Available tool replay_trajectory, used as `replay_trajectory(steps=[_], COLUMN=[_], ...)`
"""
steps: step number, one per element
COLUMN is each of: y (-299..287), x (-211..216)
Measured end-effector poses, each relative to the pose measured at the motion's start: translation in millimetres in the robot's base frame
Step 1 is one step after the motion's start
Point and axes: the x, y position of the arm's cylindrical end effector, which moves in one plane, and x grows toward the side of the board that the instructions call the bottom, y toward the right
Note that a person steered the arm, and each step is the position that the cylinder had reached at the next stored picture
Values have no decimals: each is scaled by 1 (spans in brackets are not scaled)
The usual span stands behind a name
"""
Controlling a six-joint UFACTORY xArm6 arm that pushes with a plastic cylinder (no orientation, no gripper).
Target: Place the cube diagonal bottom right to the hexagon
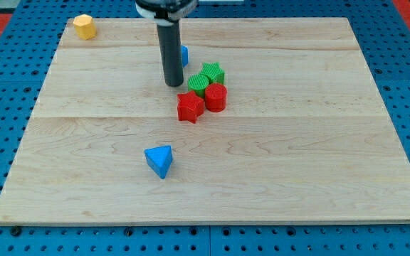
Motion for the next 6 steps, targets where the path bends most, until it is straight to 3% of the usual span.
replay_trajectory(steps=[1,2,3,4,5,6], y=[35,19,-53,-82,11,24], x=[-14,-54,-86,-97,-92,-146])
